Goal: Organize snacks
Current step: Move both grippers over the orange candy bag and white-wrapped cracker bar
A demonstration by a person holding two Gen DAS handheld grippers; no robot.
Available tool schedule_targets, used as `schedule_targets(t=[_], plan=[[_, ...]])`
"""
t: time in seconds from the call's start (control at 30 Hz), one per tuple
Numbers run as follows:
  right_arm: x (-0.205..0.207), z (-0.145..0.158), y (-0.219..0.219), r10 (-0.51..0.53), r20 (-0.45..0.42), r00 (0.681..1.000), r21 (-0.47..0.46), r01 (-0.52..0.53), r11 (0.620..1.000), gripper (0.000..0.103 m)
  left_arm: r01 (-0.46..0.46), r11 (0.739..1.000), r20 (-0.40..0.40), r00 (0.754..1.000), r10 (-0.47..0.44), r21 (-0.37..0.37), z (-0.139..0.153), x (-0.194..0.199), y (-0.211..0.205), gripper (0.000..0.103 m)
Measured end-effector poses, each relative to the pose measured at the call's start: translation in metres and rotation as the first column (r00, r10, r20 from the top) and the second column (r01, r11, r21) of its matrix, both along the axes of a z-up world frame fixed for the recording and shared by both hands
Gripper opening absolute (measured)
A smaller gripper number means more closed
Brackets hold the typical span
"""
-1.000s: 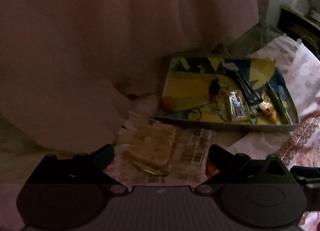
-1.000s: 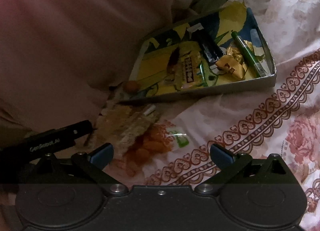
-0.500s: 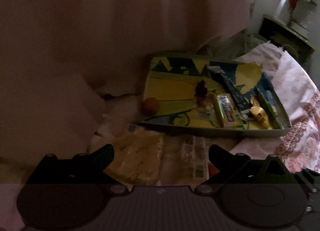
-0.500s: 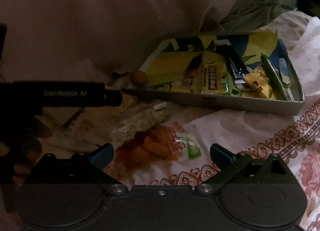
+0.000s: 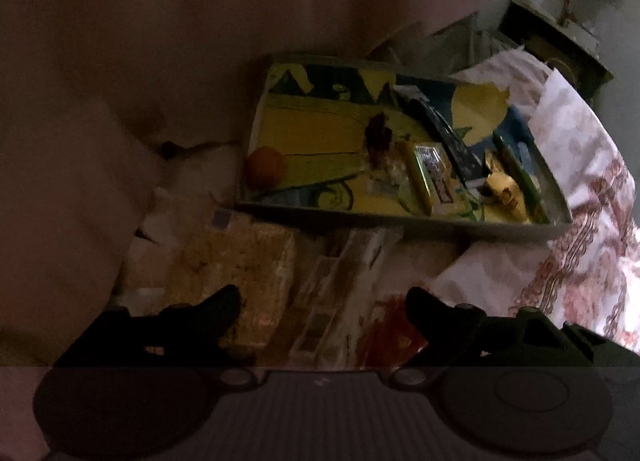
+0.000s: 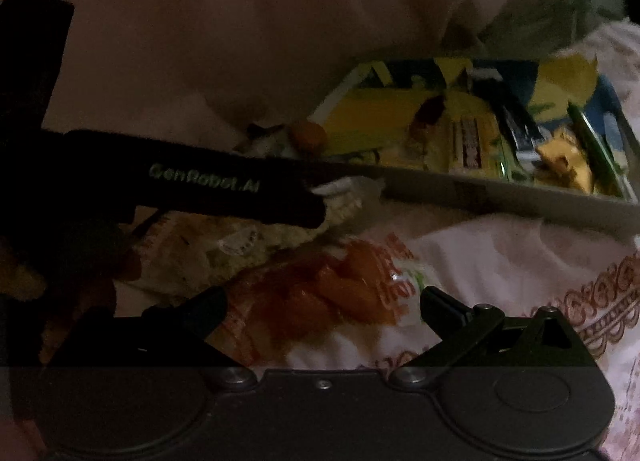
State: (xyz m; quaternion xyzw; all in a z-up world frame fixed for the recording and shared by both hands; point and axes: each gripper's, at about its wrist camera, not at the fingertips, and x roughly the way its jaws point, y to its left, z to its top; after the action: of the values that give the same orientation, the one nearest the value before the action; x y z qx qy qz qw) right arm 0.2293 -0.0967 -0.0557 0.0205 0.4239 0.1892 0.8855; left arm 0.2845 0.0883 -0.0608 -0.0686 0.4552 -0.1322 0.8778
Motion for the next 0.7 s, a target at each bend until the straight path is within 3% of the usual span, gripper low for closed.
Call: schedule_targets(t=[0.23,0.57,0.7], plan=[[0.005,-0.009,-0.009,-0.044,-0.044,0.998,0.005,0.045,0.999,0.102,0.038,0.996,0.013,0.999,-0.039,0.082,-0.002,-0.002,-0.007,0.082],[-0.003,-0.018,-0.001,0.048,0.04,0.998,-0.002,-0.048,0.999,0.102,0.004,0.999,-0.018,1.0,-0.004,0.036,0.0,0.0,0.006,0.068],[-0.005,-0.017,0.003,0.072,0.099,0.992,-0.056,-0.067,0.996,0.102,0.003,1.0,-0.026,1.0,-0.003,0.031,0.0,-0.002,0.009,0.067]])
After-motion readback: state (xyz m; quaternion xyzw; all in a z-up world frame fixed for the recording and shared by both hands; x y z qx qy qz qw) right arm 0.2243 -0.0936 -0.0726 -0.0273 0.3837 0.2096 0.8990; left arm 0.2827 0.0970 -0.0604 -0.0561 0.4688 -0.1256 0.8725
